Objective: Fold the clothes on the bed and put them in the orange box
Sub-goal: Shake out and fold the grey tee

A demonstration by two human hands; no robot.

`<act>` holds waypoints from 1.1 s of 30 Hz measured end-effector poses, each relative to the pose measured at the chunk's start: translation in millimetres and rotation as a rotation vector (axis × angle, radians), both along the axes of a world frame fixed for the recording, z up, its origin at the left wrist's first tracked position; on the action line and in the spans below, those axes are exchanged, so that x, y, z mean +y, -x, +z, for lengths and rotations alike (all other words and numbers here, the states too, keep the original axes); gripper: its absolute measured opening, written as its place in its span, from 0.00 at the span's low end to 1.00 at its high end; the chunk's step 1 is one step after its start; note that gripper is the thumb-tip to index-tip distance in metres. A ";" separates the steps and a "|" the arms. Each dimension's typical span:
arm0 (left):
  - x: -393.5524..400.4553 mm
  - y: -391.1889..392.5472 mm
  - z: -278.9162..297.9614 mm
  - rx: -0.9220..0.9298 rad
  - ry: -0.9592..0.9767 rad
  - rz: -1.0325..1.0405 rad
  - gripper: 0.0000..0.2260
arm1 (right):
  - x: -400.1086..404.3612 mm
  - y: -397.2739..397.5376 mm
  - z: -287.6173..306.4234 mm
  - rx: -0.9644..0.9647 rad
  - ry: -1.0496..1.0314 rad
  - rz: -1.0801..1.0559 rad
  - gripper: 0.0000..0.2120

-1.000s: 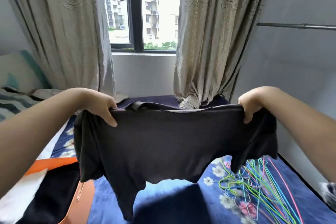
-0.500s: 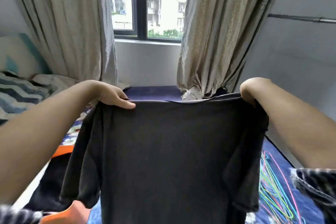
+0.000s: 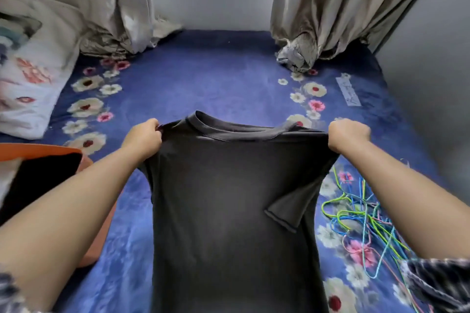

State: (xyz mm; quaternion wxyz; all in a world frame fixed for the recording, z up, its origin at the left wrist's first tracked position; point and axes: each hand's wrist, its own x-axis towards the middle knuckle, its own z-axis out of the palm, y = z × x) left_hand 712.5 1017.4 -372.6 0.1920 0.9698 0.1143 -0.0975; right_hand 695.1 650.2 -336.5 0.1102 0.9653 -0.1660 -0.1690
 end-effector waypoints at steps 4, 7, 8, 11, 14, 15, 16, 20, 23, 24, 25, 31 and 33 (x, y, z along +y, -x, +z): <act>-9.9 -13.2 -56.1 -0.077 -0.037 0.093 0.08 | -24.2 -31.0 -78.4 -0.167 -0.432 -0.327 0.19; -14.0 -27.6 -86.0 -0.130 -0.083 0.125 0.08 | -26.6 -54.4 -123.0 -0.340 -0.951 -0.686 0.24; -13.8 -37.2 -98.4 -0.146 -0.098 0.129 0.09 | -26.9 -64.5 -139.3 -0.367 -1.071 -0.780 0.23; -14.3 -62.2 -117.7 -0.181 -0.141 0.106 0.09 | -27.4 -84.5 -163.2 -0.278 -1.021 -0.729 0.13; -10.1 -94.7 -146.8 -0.171 -0.189 0.087 0.08 | -36.9 -114.1 -191.8 -0.092 -0.762 -0.379 0.15; -9.8 -100.7 -153.6 -0.163 -0.212 0.067 0.08 | -39.2 -121.1 -192.9 -0.059 -0.638 -0.264 0.16; -9.9 -109.0 -165.8 -0.165 -0.231 0.040 0.08 | -41.1 -131.4 -198.0 -0.038 -0.546 -0.184 0.17; -14.9 -135.3 -215.4 -0.167 -0.227 0.008 0.09 | -39.6 -171.8 -235.5 -0.143 -0.271 0.015 0.11; -20.6 -154.6 -261.6 -0.086 -0.223 0.059 0.11 | -40.0 -179.8 -286.9 -0.164 -0.163 0.021 0.19; -20.7 -155.6 -266.3 -0.043 -0.235 0.094 0.13 | -38.7 -176.0 -296.5 -0.149 -0.185 -0.027 0.23; -23.1 -155.9 -279.5 -0.008 -0.250 0.120 0.16 | -37.3 -170.2 -312.1 -0.137 -0.205 -0.079 0.26; -35.4 -112.4 -322.2 -0.238 -0.259 -0.154 0.22 | -9.4 -98.1 -345.1 -0.454 -0.303 0.425 0.28; -48.9 -96.4 -327.5 -0.322 -0.234 -0.344 0.22 | -0.8 -67.5 -346.3 -0.387 -0.351 0.552 0.33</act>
